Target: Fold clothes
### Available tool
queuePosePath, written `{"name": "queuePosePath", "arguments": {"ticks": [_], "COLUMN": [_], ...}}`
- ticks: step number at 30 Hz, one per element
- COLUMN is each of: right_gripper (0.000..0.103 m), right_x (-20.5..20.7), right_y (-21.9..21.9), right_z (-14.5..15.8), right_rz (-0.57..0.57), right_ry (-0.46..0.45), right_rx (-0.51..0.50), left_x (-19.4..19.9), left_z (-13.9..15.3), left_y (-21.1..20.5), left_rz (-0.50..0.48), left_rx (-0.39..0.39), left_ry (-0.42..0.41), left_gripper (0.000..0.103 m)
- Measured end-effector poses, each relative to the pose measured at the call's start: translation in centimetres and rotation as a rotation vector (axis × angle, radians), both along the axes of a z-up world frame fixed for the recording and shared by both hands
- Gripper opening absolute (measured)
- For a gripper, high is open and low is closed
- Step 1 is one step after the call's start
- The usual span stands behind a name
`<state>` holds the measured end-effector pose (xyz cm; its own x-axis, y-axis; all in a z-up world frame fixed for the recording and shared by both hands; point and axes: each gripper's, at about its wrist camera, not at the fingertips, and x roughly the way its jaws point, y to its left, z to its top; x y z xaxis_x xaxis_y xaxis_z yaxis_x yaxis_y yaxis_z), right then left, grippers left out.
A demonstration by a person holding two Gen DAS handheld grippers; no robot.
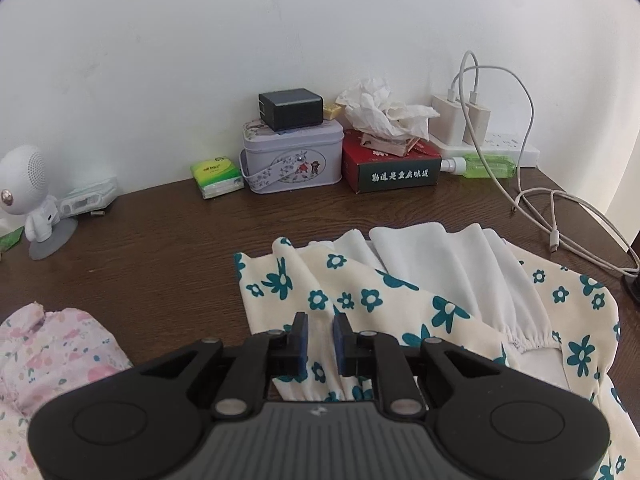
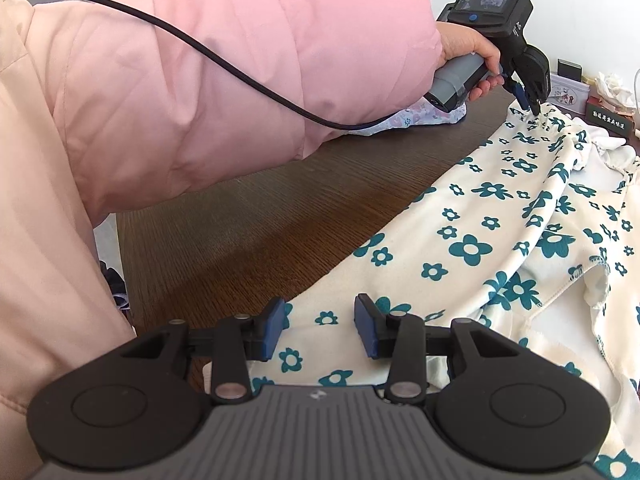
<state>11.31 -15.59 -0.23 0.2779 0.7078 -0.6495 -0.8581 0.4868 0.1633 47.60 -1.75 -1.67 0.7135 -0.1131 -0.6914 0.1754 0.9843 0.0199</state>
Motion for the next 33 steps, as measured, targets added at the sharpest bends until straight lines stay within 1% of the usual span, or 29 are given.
{"name": "queuePosePath", "arguments": {"ticks": [1,3,4,6,7,8,9,11,13,14,15,17,18,20,22,26,29,31,33], "right_gripper": [0.041,0.044,0.045,0.046,0.047,0.049,0.057,0.068,0.07,0.074,0.08,0.085,0.093,0.103,0.103,0.103,0.103,0.103,0.103], "right_x": [0.0,0.0,0.0,-0.1,-0.2,-0.2,-0.3,-0.7,-1.2,-1.4,-1.7,-2.3,-2.7,-3.4,-4.0,-5.4,-6.3,-6.9,-6.8], "right_y": [0.0,0.0,0.1,0.2,0.2,0.1,0.0,-0.3,-0.6,-0.7,-0.9,-1.4,-1.6,-2.2,-2.7,-3.9,-5.1,-6.0,-7.1], "right_z": [0.0,0.0,0.0,0.0,0.1,0.3,0.4,1.0,1.6,1.9,2.1,2.6,2.8,3.1,3.3,3.3,3.3,3.3,3.0], "right_rz": [0.0,0.0,0.001,0.0,-0.006,-0.012,-0.02,-0.041,-0.063,-0.074,-0.087,-0.119,-0.135,-0.166,-0.199,-0.278,-0.335,-0.376,-0.431], "right_ry": [0.0,0.0,-0.002,-0.005,-0.005,-0.005,-0.008,-0.026,-0.051,-0.058,-0.063,-0.071,-0.075,-0.084,-0.078,-0.058,-0.066,-0.07,-0.056], "right_rx": [0.001,0.003,0.002,0.006,0.013,0.02,0.03,0.057,0.079,0.091,0.103,0.126,0.131,0.142,0.146,0.166,0.185,0.197,0.207], "left_x": [-0.4,-1.8,-2.4,-4.0,-4.8,-5.8,-6.7,-9.0,-11.5,-12.8,-14.1,-16.8,-18.2,-21.0,-23.8,-29.0,-32.3,-33.6,-34.4], "left_z": [0.5,1.4,1.9,2.8,3.2,3.7,4.1,4.9,5.5,5.8,6.0,6.5,6.7,7.1,7.1,6.4,5.5,5.0,4.5], "left_y": [0.1,0.3,0.4,0.4,0.4,0.5,0.5,0.4,0.3,0.2,0.2,0.1,0.2,0.2,0.3,0.0,0.0,0.0,0.0], "left_rz": [0.007,0.009,0.005,-0.006,-0.009,-0.013,-0.019,-0.036,-0.061,-0.072,-0.083,-0.101,-0.108,-0.125,-0.143,-0.191,-0.222,-0.231,-0.237], "left_rx": [-0.003,-0.002,0.002,0.001,-0.001,-0.004,-0.004,-0.001,0.002,0.001,0.001,-0.005,-0.01,-0.036,-0.056,-0.076,-0.099,-0.106,-0.115], "left_ry": [-0.008,-0.042,-0.054,-0.07,-0.08,-0.096,-0.113,-0.148,-0.174,-0.185,-0.196,-0.216,-0.224,-0.237,-0.239,-0.229,-0.217,-0.205,-0.19], "left_gripper": [0.037,0.047,0.05,0.062,0.073,0.083,0.086,0.093,0.096,0.096,0.096,0.096,0.096,0.098,0.103,0.103,0.103,0.103,0.103]}}
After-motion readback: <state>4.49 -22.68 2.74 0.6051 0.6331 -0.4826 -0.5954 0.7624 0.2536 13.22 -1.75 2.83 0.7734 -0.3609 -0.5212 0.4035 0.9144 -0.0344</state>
